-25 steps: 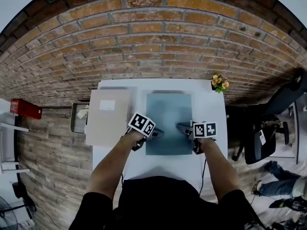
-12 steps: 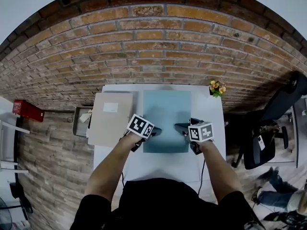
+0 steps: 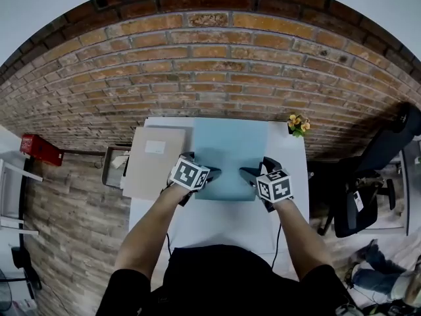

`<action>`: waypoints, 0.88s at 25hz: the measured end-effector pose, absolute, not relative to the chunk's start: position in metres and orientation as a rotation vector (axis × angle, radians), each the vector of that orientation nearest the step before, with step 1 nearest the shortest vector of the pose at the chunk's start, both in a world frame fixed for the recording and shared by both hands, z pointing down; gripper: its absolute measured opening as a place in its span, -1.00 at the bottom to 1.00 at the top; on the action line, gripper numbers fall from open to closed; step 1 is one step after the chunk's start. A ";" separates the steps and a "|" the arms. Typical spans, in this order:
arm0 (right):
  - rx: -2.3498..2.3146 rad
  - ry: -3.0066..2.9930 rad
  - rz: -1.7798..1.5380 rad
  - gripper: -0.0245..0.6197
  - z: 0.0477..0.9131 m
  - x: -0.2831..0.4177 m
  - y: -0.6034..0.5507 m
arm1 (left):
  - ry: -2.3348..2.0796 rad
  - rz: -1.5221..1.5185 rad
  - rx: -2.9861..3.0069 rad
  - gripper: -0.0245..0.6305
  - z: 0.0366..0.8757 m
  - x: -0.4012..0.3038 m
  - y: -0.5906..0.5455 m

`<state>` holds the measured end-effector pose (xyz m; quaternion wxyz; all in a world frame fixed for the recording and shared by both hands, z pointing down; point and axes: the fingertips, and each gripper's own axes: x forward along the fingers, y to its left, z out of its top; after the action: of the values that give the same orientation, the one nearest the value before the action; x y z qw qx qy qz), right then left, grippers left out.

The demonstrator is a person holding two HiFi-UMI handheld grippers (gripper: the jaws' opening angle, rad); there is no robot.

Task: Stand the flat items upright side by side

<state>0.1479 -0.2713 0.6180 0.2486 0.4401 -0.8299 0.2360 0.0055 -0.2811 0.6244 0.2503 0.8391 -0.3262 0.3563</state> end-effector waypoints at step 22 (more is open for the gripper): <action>1.338 -2.338 0.178 0.09 0.584 0.158 -0.267 | -1.131 0.816 2.555 0.23 0.592 -0.006 -0.284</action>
<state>0.1575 -0.2670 0.5836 0.2194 0.4835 -0.8450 0.0643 -0.0059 -0.2838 0.5917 0.1152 0.8720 -0.3859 0.2784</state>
